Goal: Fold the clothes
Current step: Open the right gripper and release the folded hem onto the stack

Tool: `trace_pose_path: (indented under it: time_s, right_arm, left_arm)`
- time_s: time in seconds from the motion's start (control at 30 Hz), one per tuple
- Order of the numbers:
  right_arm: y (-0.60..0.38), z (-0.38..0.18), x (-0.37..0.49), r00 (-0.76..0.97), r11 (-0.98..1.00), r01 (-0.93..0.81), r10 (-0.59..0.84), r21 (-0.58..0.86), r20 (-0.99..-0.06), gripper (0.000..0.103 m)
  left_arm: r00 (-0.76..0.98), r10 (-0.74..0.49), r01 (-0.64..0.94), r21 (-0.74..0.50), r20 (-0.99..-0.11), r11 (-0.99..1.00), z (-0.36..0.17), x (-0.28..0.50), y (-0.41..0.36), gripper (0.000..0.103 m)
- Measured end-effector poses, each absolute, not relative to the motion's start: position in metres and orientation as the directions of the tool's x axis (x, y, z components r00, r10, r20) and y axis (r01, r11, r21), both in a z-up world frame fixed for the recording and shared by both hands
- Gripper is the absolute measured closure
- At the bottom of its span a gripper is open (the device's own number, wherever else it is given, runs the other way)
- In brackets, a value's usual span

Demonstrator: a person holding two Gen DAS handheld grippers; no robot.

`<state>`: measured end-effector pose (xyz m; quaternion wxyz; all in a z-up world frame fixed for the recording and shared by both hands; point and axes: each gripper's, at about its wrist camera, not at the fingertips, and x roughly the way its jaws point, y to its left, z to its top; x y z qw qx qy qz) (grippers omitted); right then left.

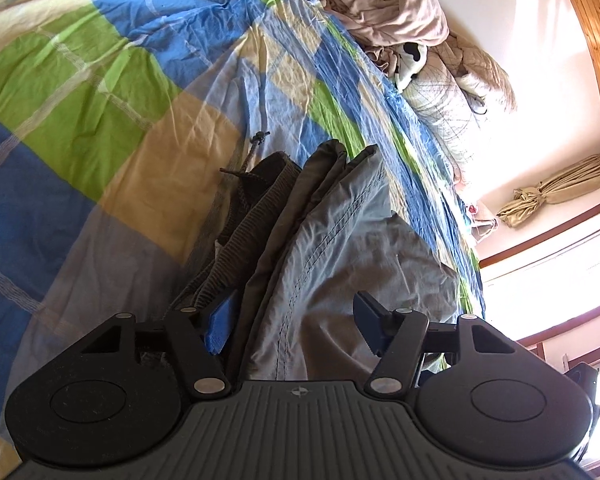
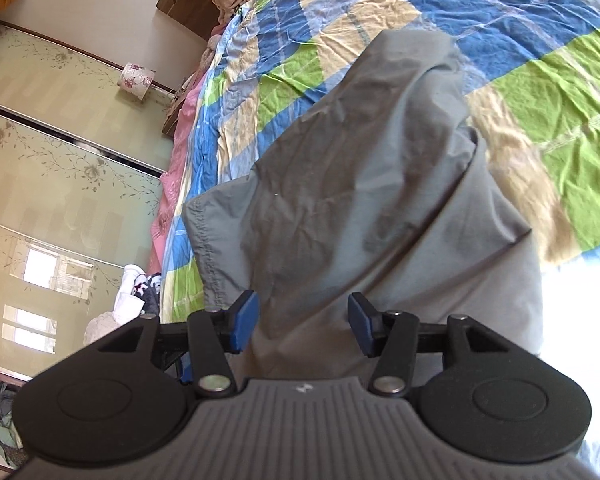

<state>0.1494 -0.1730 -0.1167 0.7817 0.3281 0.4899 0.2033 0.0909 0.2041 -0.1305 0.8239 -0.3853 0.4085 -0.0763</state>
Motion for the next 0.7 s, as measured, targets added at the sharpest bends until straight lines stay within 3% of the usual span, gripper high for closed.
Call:
trace_pose_path:
  time_s: [0.13, 0.17, 0.27, 0.47, 0.7]
  right_arm:
    - [-0.186, -0.120, 0.143, 0.446, 0.719, 0.021, 0.615, 0.695, -0.650, 0.048]
    - [-0.188, -0.121, 0.142, 0.447, 0.722, 0.027, 0.610, 0.691, -0.655, 0.048]
    - [-0.194, -0.121, 0.140, 0.449, 0.734, 0.037, 0.594, 0.678, -0.668, 0.048]
    - [-0.199, -0.119, 0.139, 0.449, 0.758, 0.025, 0.574, 0.652, -0.685, 0.048]
    - [-0.198, -0.118, 0.135, 0.446, 0.781, 0.002, 0.558, 0.624, -0.700, 0.047]
  left_arm:
    - [0.645, -0.438, -0.185, -0.684, -0.626, 0.705, -0.134, 0.095, 0.201, 0.039]
    - [0.646, -0.436, -0.186, -0.683, -0.626, 0.706, -0.135, 0.096, 0.200, 0.055]
    - [0.657, -0.419, -0.199, -0.681, -0.626, 0.705, -0.134, 0.097, 0.198, 0.086]
    - [0.674, -0.406, -0.202, -0.682, -0.618, 0.703, -0.123, 0.090, 0.202, 0.093]
    - [0.706, -0.400, -0.165, -0.684, -0.585, 0.710, -0.086, 0.097, 0.220, 0.095]
